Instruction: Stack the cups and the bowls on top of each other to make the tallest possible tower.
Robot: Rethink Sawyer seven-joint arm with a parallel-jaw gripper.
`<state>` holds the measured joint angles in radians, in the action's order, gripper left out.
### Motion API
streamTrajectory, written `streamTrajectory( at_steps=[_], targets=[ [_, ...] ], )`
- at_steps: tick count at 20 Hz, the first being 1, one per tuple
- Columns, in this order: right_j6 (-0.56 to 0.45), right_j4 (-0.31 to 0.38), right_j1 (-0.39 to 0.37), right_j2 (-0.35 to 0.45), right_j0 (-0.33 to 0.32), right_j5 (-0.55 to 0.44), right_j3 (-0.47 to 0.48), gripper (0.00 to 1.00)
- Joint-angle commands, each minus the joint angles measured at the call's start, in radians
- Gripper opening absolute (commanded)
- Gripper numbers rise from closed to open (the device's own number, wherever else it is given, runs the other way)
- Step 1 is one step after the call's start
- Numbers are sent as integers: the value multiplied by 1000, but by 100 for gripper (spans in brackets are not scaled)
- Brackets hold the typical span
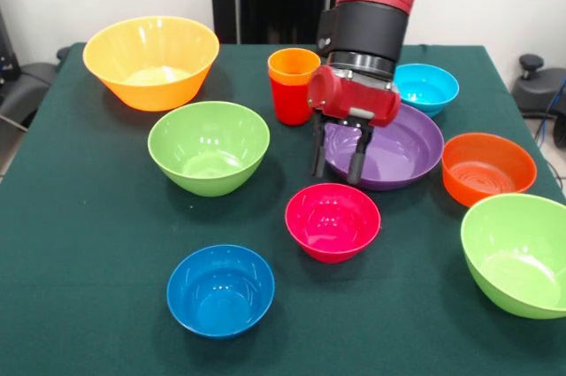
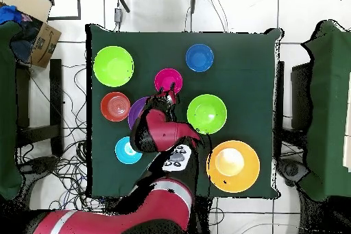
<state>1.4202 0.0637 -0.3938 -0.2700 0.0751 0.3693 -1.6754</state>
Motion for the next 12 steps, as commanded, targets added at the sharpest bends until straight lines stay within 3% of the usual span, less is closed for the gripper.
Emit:
streamTrajectory(
  at_steps=[1, 12],
  targets=[
    [230, -73, 62, 34, 18, 54, -17, 100],
    [256, -126, 119, 29, 36, 128, -45, 100]
  ],
)
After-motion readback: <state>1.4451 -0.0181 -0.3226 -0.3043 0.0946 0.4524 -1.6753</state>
